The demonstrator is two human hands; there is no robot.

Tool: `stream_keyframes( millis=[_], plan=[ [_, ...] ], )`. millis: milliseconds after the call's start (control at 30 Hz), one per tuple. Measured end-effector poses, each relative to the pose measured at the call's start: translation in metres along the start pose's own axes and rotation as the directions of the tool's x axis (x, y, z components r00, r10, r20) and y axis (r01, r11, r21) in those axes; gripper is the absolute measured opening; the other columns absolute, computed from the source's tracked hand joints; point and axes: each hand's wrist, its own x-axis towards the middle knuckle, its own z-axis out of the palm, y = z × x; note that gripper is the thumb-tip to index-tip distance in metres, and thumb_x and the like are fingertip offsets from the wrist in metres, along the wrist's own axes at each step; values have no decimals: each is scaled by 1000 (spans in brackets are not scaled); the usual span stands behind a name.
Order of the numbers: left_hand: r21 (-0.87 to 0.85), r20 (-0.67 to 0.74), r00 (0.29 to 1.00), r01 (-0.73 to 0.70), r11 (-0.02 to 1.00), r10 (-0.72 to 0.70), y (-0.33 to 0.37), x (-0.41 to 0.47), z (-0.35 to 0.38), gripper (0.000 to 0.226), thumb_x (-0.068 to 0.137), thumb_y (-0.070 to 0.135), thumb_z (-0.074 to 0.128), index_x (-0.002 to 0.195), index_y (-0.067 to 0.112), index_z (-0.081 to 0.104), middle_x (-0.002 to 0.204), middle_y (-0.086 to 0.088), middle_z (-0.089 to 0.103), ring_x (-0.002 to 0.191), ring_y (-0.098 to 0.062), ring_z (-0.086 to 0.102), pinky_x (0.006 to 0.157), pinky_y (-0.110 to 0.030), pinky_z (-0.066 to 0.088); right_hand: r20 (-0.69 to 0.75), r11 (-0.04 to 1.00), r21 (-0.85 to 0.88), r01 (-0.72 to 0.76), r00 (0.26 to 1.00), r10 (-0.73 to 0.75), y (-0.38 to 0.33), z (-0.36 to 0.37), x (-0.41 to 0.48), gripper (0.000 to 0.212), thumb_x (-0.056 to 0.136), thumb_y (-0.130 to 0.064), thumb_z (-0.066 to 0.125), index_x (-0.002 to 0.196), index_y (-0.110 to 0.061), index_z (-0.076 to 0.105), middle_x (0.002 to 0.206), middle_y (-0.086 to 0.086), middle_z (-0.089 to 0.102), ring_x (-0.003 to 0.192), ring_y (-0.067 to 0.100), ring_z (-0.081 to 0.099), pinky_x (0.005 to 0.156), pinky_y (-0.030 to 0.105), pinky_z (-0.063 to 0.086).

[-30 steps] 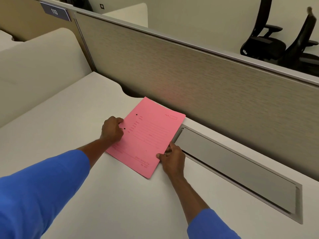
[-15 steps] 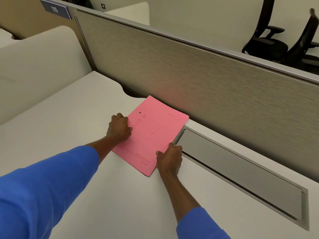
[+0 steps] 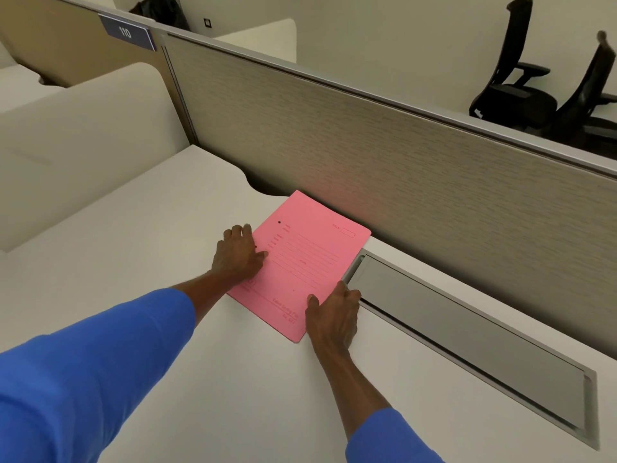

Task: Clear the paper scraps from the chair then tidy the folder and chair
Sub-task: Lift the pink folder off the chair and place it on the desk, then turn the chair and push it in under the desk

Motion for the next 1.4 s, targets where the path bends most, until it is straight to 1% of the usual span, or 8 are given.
stream_keyframes(
  millis=[233, 333, 433, 567, 733, 1033, 1200, 1400],
  plan=[
    [70, -166, 983, -64, 996, 75, -18, -70, -14, 32, 96, 36, 63, 113, 10, 69, 117, -10, 66, 114, -33, 59, 86, -44, 54, 62, 998, 15, 56, 996, -57, 26, -12, -64, 59, 92, -32, 72, 144, -21, 47, 133, 3, 51, 121, 23, 59, 87, 39, 53],
    [46, -78, 996, -37, 998, 41, -30, -117, -21, 26, 99, 41, 56, 93, 19, 68, 100, -5, 73, 98, -33, 70, 75, -37, 51, 96, 995, 28, 95, 991, -97, 37, -13, -107, 52, 91, -32, 71, 139, -29, 50, 129, -5, 51, 115, 19, 64, 89, 38, 55],
    [-9, -9, 1000, 0, 1000, -1, -52, -169, -23, 30, 99, 47, 58, 86, 20, 65, 92, -2, 75, 89, -32, 73, 72, -34, 49, 149, 993, 43, 112, 982, -117, 42, -13, -157, 45, 90, -33, 70, 131, -36, 51, 123, -11, 50, 110, 12, 65, 86, 35, 55],
    [-148, 69, 998, 21, 989, -11, -98, -249, -24, 29, 96, 46, 64, 85, 20, 67, 82, 4, 74, 82, -26, 71, 70, -32, 50, 243, 989, 23, 143, 959, -144, 46, -21, -228, 34, 91, -34, 70, 122, -39, 57, 116, -16, 52, 96, 1, 64, 82, 29, 50],
    [-235, 186, 982, 24, 972, 20, -174, -360, -25, 23, 94, 45, 67, 87, 23, 71, 81, 9, 75, 79, -17, 71, 75, -34, 58, 312, 978, -10, 207, 930, -194, 48, -23, -325, 26, 92, -35, 69, 117, -38, 61, 111, -16, 57, 88, 1, 63, 80, 28, 48],
    [-227, 244, 969, 34, 973, 23, -277, -531, -37, 24, 96, 49, 65, 93, 26, 72, 85, 8, 75, 82, -15, 70, 75, -39, 60, 420, 966, -67, 248, 886, -198, 55, -25, -486, 20, 91, -39, 71, 110, -36, 66, 102, -17, 65, 87, 3, 62, 78, 27, 49],
    [-190, 380, 925, 89, 978, -11, -316, -614, -31, 18, 97, 47, 67, 97, 30, 72, 91, 9, 74, 85, -12, 69, 75, -36, 58, 553, 930, -169, 327, 812, -186, 84, -32, -548, 19, 90, -42, 72, 108, -36, 69, 103, -13, 68, 92, 9, 62, 76, 27, 45],
    [-180, 522, 848, 210, 961, -87, -337, -694, -7, 24, 95, 52, 67, 103, 30, 69, 98, 6, 73, 93, -16, 70, 85, -42, 61, 697, 856, -228, 463, 692, -188, 105, -34, -592, 16, 91, -48, 70, 102, -42, 60, 99, -17, 65, 83, -8, 54, 67, 10, 34]
  ],
)
